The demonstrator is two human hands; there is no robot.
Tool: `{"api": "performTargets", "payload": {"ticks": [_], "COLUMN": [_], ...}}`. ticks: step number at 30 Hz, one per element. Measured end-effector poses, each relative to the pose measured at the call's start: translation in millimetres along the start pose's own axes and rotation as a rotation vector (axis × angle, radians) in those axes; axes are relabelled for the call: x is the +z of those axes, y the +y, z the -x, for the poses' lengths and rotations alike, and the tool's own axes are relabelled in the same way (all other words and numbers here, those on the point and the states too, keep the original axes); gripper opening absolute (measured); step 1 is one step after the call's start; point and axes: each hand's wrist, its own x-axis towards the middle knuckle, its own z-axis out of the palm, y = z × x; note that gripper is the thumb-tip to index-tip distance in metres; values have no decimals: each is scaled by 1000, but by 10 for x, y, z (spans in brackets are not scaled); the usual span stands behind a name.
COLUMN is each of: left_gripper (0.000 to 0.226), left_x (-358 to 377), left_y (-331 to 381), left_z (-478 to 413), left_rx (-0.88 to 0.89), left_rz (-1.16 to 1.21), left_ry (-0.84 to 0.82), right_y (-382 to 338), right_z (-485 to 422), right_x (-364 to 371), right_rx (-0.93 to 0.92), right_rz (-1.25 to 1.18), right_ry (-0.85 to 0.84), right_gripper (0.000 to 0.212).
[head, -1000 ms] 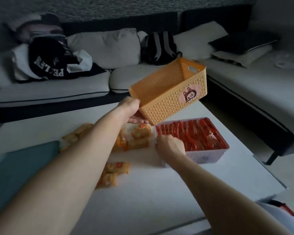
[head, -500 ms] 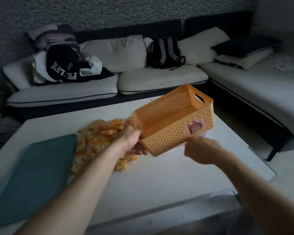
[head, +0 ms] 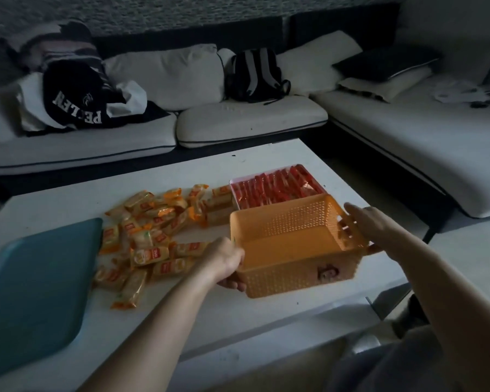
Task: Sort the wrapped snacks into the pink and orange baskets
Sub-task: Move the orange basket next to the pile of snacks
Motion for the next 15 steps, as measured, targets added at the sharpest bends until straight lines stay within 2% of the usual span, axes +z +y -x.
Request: {"api": "performTargets", "payload": {"ticks": [3,6,8,10,13,15], "left_gripper": [23,21,18,24,36,25], "left_x": [142,256,286,273,143,-55], "left_y": [14,57,74,62,-34,-209], "left_z": [-263,-456,-550,-641,-624,-563], "left_rx": [-3,17,35,40,57,99], "left_rz": [-3,0,27,79,113,49], "left_ry": [48,84,119,137,113,119], "right_y": [-58,-52,-66,-129,-337,-579], "right_z": [-79,-231,-326,-368,-316,-180], "right_x": [139,296,397,499,715,931], "right_rx": [36,-9,-14,-19,-191,-388], "right_rz": [25,345,383,469,773,741], "right_ry": [-47,59,111,150,261,280], "right_gripper": [58,55,57,70,76,62]}}
